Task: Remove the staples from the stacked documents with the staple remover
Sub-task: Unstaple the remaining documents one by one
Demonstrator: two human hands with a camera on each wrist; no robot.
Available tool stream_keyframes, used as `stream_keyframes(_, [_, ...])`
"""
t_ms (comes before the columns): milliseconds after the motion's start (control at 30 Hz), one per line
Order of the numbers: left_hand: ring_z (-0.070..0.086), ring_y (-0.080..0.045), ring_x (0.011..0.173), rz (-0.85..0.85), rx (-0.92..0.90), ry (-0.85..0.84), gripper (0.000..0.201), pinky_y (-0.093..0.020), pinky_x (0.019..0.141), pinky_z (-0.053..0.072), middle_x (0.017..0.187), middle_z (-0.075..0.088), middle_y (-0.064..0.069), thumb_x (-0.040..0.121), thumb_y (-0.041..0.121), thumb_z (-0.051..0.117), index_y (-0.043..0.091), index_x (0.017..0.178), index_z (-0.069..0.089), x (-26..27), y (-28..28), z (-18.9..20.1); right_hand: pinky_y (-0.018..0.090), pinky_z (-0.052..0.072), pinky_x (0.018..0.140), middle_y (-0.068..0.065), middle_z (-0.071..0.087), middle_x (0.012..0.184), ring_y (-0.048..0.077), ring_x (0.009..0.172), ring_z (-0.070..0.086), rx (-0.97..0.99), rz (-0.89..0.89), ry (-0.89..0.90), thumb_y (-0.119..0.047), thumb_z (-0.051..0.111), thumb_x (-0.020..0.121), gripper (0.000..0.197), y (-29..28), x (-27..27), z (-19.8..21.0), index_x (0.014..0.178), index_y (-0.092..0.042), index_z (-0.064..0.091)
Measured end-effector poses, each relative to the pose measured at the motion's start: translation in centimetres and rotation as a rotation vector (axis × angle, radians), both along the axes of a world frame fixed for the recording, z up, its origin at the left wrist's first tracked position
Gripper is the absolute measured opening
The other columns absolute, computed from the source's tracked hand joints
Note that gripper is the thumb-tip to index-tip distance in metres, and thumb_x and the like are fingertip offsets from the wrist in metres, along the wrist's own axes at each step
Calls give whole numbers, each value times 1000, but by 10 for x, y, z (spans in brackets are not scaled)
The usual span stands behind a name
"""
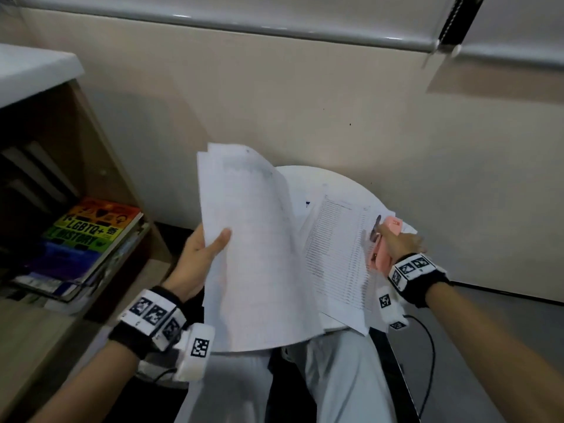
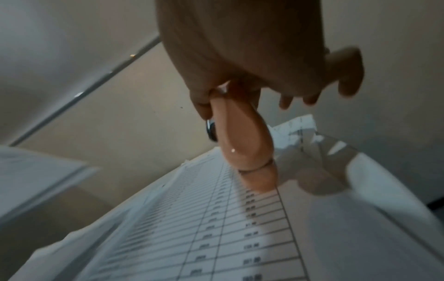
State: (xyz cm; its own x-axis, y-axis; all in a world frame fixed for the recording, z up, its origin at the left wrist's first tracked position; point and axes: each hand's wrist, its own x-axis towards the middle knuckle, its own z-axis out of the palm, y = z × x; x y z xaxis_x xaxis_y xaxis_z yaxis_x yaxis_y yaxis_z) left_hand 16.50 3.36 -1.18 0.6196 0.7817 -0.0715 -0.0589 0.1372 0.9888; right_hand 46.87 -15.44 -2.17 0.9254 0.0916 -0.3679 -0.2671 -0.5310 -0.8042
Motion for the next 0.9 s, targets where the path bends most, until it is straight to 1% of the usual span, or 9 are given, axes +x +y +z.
stream_keyframes(67, [60,-19,113,-23,6,143,35,-30,91,53,119,62,3,95,3,50,12,128,46,10,-11,-30,47,40,99,16,47,126,33,114,46,-71,43,-200,-35,68,78,41,-2,-6,7,105,-7,56])
stream_keyframes(133, [54,-30,118,-64,27,355,31,-39,95,49,121,56,-6,94,0,51,13,119,39,14,-21,-56,48,55,69,20,60,97,31,78,60,174,10,-211,-29,68,72,27,-6,-8,10,85,-6,61])
stream_keyframes(200, [54,-34,113,-70,70,529,31,-39,92,47,120,51,-15,92,-2,49,13,112,30,14,-31,-68,31,50,47,19,60,75,25,53,54,406,-8,-86,-20,65,81,16,-11,-18,18,74,-7,58])
stream_keyframes(300, [52,-26,106,-39,100,556,38,-36,93,46,121,51,-19,92,-5,46,15,112,21,12,-43,-66,27,44,49,12,55,67,22,52,50,481,167,115,-15,59,89,11,-15,-37,30,84,-7,54])
stream_keyframes(400, [50,-25,108,-42,82,575,45,-32,88,45,126,48,-20,91,-5,48,15,118,18,9,-50,-59,30,52,50,12,58,77,21,57,56,305,494,221,-8,57,87,28,-12,-52,23,112,2,49])
stream_keyframes(500, [42,-21,107,-174,63,717,45,-29,85,41,129,39,-14,90,10,59,8,122,27,4,-60,-43,29,55,51,13,60,94,21,66,60,205,632,199,-8,53,92,33,2,-78,11,123,-10,41])
stream_keyframes(633, [18,-29,126,-186,554,1136,67,-41,104,28,138,14,-9,84,40,64,4,128,29,-2,-58,-22,32,55,62,10,62,107,25,82,63,13,777,31,-29,53,93,29,30,-104,-10,120,-18,48])
stream_keyframes(733, [12,-30,138,-155,803,1102,75,-45,111,22,148,12,-9,87,38,63,5,141,23,3,-35,-14,33,50,70,12,60,114,27,91,62,-133,844,-11,-33,50,93,40,52,-114,-20,126,-11,46])
stream_keyframes(900, [34,-24,133,-623,858,929,55,-36,110,32,145,35,-5,91,24,60,9,139,39,47,6,-36,37,49,75,19,52,126,31,97,58,-273,772,18,-31,47,94,55,72,-118,-33,137,-3,31])
